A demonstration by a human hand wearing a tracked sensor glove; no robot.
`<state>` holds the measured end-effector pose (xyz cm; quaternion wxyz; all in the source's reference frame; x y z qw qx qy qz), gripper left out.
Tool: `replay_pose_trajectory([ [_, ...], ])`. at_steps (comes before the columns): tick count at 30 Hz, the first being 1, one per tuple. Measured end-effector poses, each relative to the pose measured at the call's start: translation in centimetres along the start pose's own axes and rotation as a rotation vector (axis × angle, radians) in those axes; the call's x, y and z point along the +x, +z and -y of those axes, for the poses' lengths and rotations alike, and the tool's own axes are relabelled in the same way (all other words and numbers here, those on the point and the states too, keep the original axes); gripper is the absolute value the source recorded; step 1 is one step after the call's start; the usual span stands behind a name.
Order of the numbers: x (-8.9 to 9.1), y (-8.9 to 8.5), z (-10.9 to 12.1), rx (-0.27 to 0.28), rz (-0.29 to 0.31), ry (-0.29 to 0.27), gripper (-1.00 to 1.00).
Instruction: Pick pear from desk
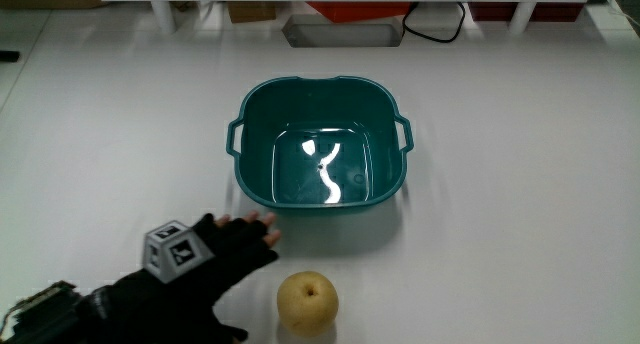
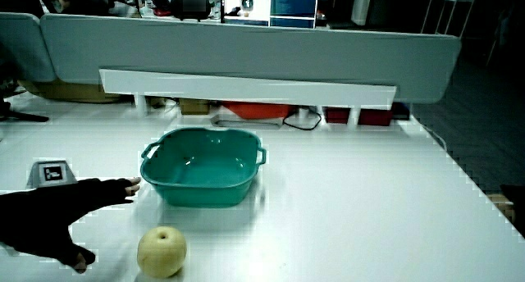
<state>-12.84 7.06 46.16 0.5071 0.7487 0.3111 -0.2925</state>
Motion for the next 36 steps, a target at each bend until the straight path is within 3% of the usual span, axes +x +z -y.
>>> replay_pose_trajectory([
  [1,0.4,-0.1,-0.3,-0.012,0.018,-0.008,0.0],
  [2,0.8,-0.2,-0.7,-0.011,-0.034,-0.037,0.0],
  [3,1.2,-0.3,-0.9,-0.028,-0.028,-0.017,0.0],
  [4,1.7,-0.2,-1.1,-0.018,-0.087,-0.04,0.0],
  [5,1.7,-0.5,-1.3,-0.038,-0.051,-0.011,0.0],
  [6,2.1,-0.4,-1.4,-0.043,-0.083,-0.015,0.0],
  [8,2.2,-0.8,-1.8,-0.062,-0.073,0.005,0.0],
  [10,2.1,-1.2,-2.4,-0.077,-0.102,-0.018,0.0],
  [11,2.2,-1.3,-2.5,-0.093,-0.08,0.024,0.0],
  [14,2.3,-1.8,-3.3,-0.129,-0.108,0.042,0.0],
  [25,1.9,-2.6,-5.0,-0.147,-0.151,0.065,0.0],
  [34,2.1,-2.3,-5.2,-0.104,-0.15,0.06,0.0],
  [36,2.3,-2.1,-5.1,-0.089,-0.139,0.066,0.11],
])
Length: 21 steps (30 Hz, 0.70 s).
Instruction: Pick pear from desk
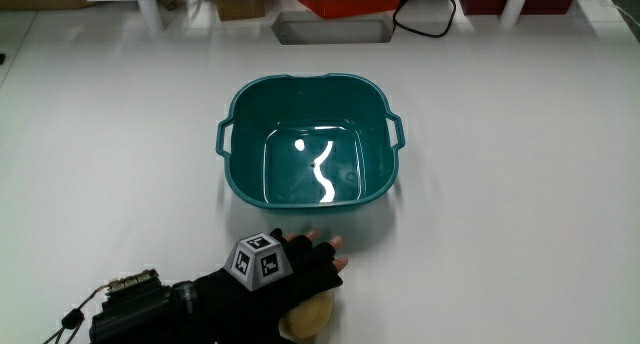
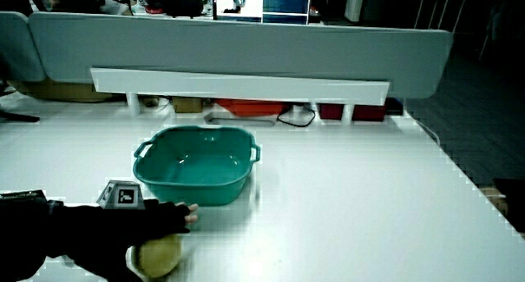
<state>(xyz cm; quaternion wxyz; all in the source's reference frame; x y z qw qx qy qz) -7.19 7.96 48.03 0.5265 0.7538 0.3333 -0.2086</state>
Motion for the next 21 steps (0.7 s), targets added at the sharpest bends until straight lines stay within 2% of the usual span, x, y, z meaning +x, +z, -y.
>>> replay_pose_trajectory([
  [4,-0.36,-0.25,-0.34,0.041,0.023,-0.037,0.32],
  [5,-0.35,-0.2,-0.28,0.044,0.032,-0.033,0.37],
  [7,-0.28,-0.09,-0.06,0.087,0.021,-0.039,0.47],
  [10,-0.5,-0.17,-0.17,0.115,0.048,-0.042,0.63],
  [14,-0.18,0.02,0.01,0.129,0.035,-0.045,0.84],
  [16,-0.15,0.01,0.0,0.158,0.026,-0.074,0.95],
  [17,-0.14,0.01,0.04,0.15,0.03,-0.065,1.0],
  [21,0.23,-0.06,0.16,0.138,0.038,-0.056,1.0],
])
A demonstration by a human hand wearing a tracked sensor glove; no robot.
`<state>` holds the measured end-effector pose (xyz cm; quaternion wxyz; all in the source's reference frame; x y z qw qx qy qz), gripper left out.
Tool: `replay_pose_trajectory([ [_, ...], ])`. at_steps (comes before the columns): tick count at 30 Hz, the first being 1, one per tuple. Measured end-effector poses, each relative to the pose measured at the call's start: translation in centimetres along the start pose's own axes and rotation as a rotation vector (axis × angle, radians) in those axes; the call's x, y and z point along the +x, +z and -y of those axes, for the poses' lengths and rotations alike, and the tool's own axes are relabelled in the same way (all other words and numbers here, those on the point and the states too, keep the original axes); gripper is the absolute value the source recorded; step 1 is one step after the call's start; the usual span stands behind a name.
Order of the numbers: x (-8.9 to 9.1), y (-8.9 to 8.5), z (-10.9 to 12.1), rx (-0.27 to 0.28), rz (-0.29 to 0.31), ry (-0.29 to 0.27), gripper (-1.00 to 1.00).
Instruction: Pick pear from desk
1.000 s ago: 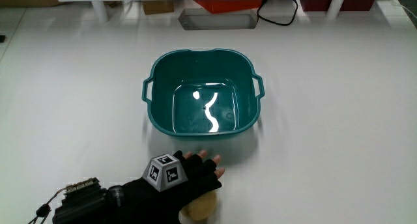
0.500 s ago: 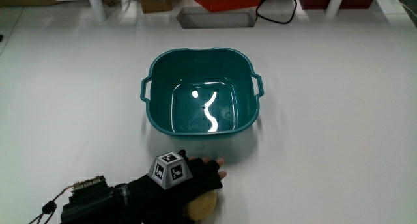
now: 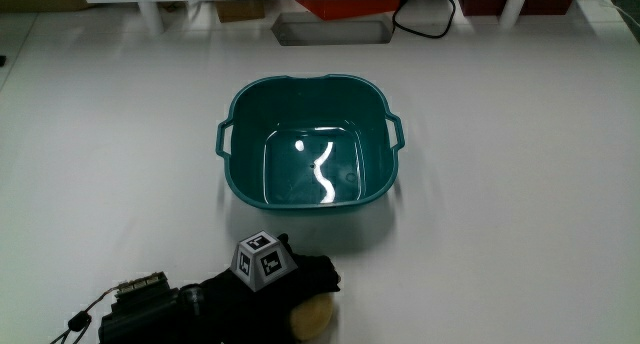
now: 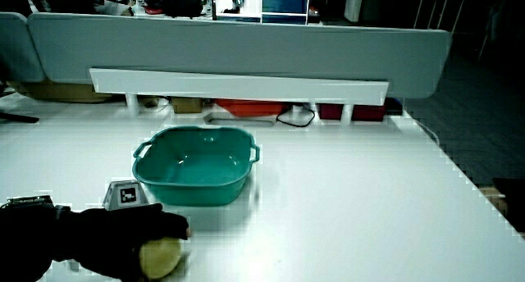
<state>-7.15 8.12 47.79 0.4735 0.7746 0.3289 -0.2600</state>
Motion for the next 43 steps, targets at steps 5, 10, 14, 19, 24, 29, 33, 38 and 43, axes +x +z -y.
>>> replay_pose_trajectory([
  [5,0.6,-0.5,-0.1,-0.003,0.006,-0.049,1.0],
  [10,2.2,0.7,0.6,0.012,-0.01,-0.08,1.0],
  [14,3.0,1.7,1.1,0.012,0.011,-0.096,1.0],
  [19,3.7,2.7,1.7,0.015,-0.005,-0.112,1.0],
  [24,3.8,4.1,2.3,0.063,-0.021,-0.145,1.0],
  [29,3.7,6.0,2.3,0.086,-0.039,-0.136,1.0],
  [33,2.7,6.7,1.5,0.097,-0.046,-0.14,1.0],
  [38,1.4,8.5,1.0,0.122,-0.042,-0.127,1.0],
  [43,-0.5,10.3,-0.3,0.199,-0.105,-0.188,1.0],
])
